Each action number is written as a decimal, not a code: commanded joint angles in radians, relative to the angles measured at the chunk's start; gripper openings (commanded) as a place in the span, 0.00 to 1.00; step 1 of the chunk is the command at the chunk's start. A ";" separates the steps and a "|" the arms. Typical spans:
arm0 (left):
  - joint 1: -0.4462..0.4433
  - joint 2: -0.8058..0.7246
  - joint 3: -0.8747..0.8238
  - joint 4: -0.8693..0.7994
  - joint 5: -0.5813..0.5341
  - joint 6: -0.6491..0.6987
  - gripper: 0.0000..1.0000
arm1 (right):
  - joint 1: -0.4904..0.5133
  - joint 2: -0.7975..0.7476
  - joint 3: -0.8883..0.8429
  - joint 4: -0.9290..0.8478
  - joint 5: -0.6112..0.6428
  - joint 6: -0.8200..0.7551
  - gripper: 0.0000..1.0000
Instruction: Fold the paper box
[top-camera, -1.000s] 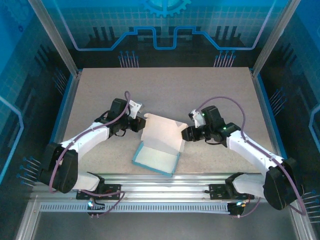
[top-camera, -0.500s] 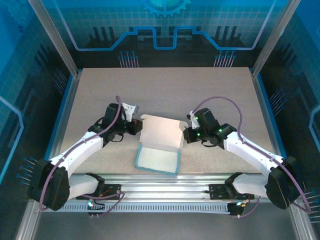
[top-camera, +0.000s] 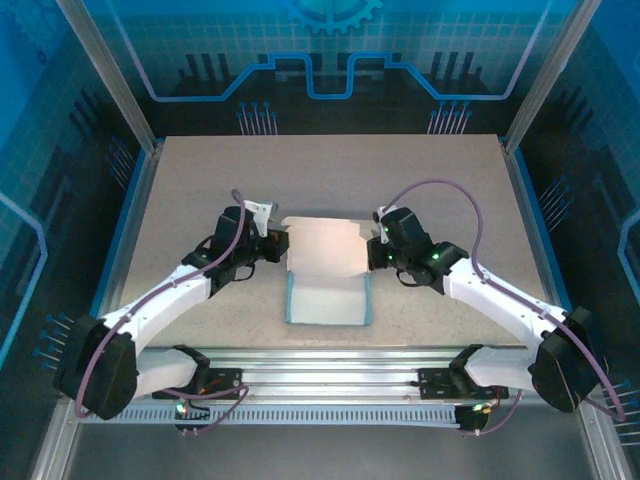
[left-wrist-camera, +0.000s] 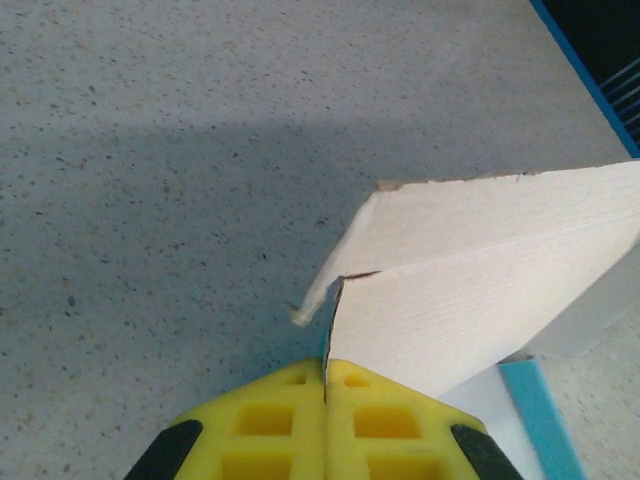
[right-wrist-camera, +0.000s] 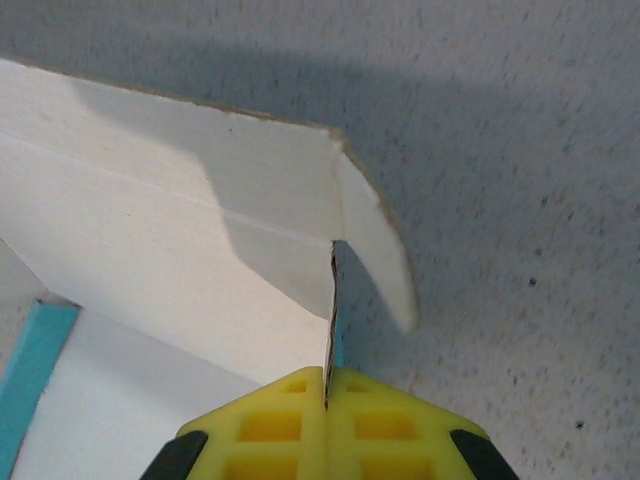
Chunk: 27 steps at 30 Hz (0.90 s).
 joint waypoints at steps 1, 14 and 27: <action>-0.034 0.047 0.020 0.122 -0.017 0.002 0.07 | 0.030 0.027 0.002 0.192 0.055 -0.031 0.00; -0.114 0.059 0.014 0.192 -0.135 0.157 0.10 | 0.103 0.014 -0.199 0.461 0.247 -0.034 0.00; -0.193 0.011 -0.068 0.217 -0.234 0.250 0.14 | 0.173 -0.019 -0.282 0.564 0.346 -0.047 0.00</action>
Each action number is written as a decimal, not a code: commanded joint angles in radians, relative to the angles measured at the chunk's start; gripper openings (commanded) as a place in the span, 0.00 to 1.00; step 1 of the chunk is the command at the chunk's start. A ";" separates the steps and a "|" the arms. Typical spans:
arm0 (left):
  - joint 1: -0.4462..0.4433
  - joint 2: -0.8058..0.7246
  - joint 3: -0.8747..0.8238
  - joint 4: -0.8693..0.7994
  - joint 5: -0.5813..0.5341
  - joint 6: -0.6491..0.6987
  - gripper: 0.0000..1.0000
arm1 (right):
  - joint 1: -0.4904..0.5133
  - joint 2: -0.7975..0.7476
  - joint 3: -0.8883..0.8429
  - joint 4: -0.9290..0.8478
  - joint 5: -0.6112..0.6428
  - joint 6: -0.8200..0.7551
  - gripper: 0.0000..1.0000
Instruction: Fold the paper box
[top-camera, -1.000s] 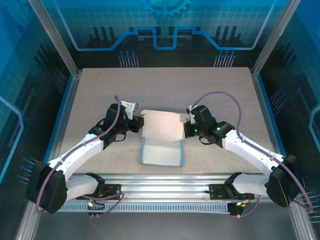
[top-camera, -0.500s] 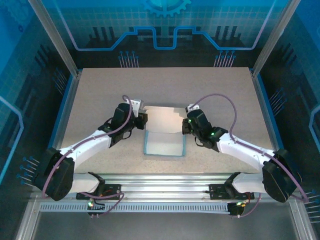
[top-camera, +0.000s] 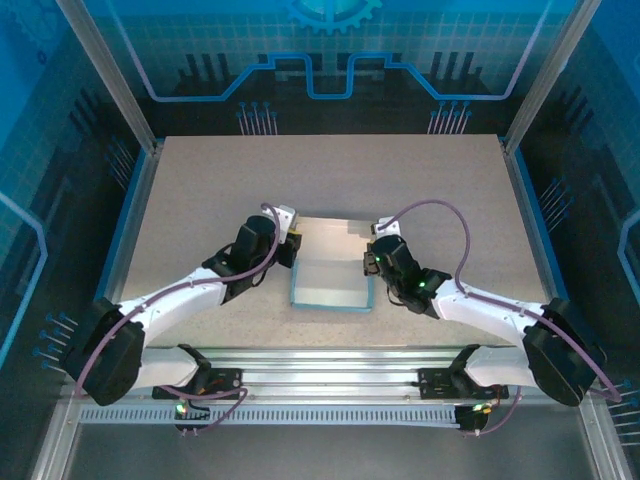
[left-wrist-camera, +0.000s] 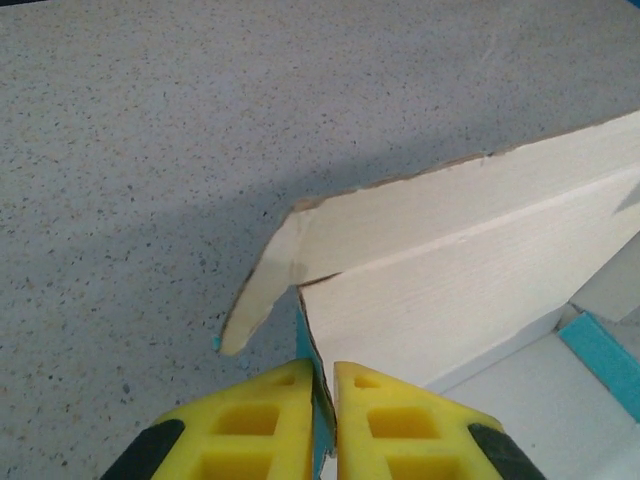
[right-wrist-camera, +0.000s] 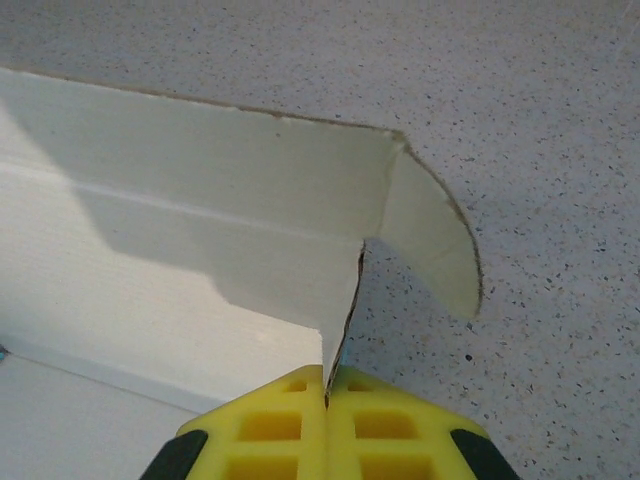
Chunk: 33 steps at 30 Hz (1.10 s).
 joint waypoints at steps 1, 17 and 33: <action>-0.038 -0.043 -0.042 0.082 0.036 0.019 0.14 | 0.049 -0.033 -0.028 0.134 -0.009 -0.019 0.00; -0.121 -0.206 -0.240 0.135 -0.070 -0.021 0.18 | 0.197 -0.116 -0.163 0.257 0.115 -0.022 0.00; -0.160 -0.347 -0.341 0.078 -0.065 -0.062 0.18 | 0.287 -0.160 -0.231 0.222 0.165 0.062 0.01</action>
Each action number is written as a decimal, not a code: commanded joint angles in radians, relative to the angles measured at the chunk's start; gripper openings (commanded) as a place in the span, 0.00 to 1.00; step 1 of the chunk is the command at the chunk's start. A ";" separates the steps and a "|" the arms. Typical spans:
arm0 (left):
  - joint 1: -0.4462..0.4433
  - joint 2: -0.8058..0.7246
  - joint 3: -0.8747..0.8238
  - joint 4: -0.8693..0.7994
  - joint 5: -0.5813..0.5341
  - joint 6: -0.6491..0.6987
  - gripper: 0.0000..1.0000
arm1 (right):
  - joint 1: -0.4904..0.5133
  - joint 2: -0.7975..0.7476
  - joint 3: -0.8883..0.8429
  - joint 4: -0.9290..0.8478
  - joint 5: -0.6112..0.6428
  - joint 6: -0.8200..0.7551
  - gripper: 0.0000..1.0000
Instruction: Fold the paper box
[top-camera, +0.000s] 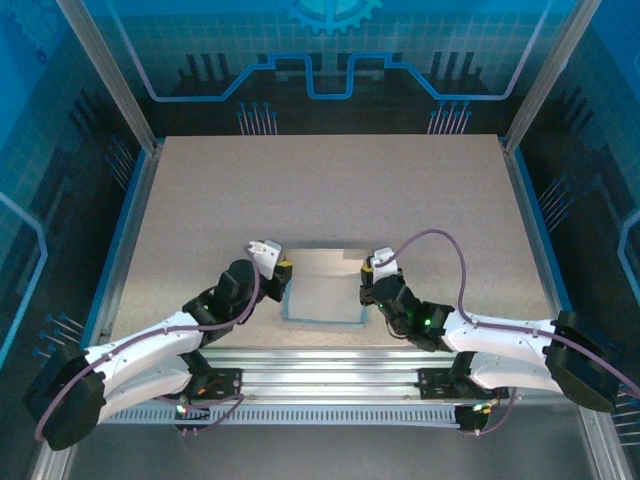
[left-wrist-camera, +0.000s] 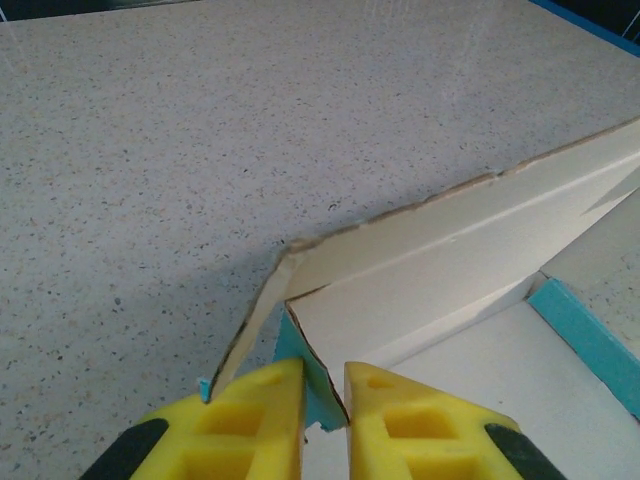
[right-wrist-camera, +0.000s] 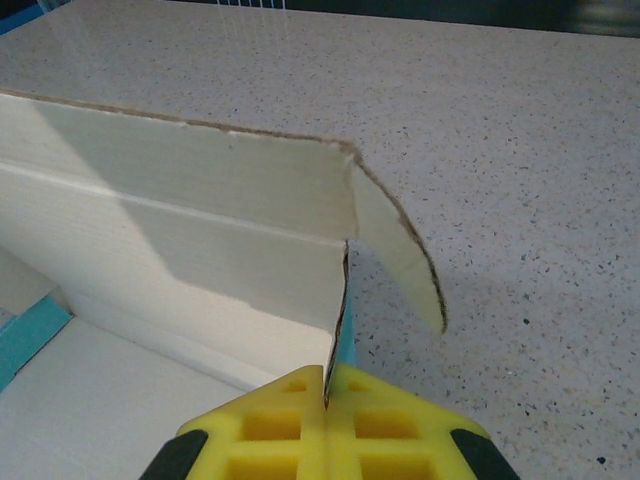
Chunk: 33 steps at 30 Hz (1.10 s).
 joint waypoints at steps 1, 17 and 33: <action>-0.027 -0.023 -0.025 -0.027 0.047 -0.020 0.18 | 0.033 -0.020 -0.012 0.039 -0.021 0.055 0.01; -0.092 -0.086 -0.057 -0.109 0.008 -0.041 0.19 | 0.055 -0.049 -0.035 -0.019 -0.108 0.159 0.01; -0.181 -0.191 -0.100 -0.207 -0.082 -0.081 0.19 | 0.132 -0.104 -0.107 -0.079 -0.085 0.210 0.01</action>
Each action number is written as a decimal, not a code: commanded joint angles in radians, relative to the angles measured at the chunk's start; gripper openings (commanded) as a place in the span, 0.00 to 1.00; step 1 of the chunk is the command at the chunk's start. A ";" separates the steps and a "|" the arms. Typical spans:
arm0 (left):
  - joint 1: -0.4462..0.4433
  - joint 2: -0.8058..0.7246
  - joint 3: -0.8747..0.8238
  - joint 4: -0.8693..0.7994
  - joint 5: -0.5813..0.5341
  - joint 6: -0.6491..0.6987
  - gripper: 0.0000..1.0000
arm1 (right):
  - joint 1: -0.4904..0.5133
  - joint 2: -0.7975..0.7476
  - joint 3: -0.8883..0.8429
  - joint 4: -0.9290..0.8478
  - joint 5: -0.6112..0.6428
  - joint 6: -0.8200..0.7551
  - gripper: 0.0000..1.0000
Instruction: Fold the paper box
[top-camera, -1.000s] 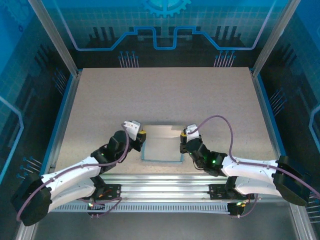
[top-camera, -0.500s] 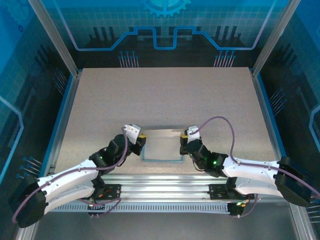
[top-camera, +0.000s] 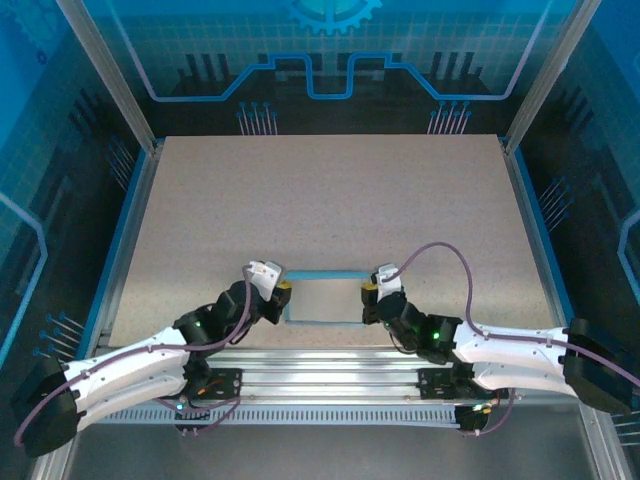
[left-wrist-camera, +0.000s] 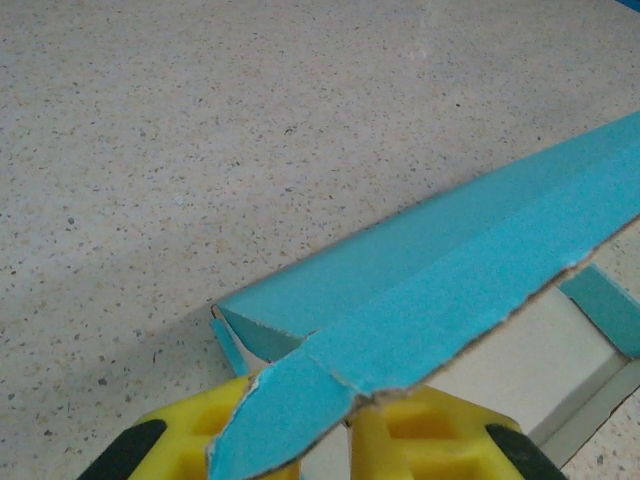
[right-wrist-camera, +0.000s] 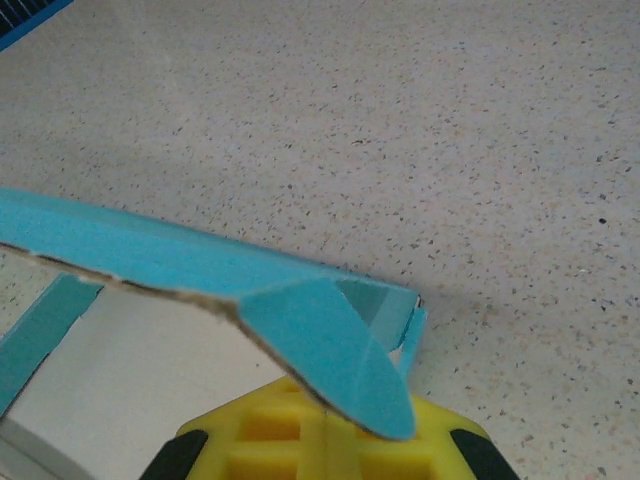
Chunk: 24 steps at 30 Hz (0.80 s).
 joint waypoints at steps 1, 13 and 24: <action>-0.025 -0.016 -0.028 -0.028 -0.004 -0.017 0.19 | 0.033 0.004 -0.021 0.007 -0.034 0.041 0.02; -0.037 -0.032 -0.024 -0.057 -0.042 -0.028 0.19 | 0.042 -0.141 -0.038 -0.089 -0.153 0.044 0.13; -0.044 0.044 0.006 -0.054 -0.056 -0.038 0.19 | 0.051 -0.469 0.026 -0.415 -0.344 -0.003 0.35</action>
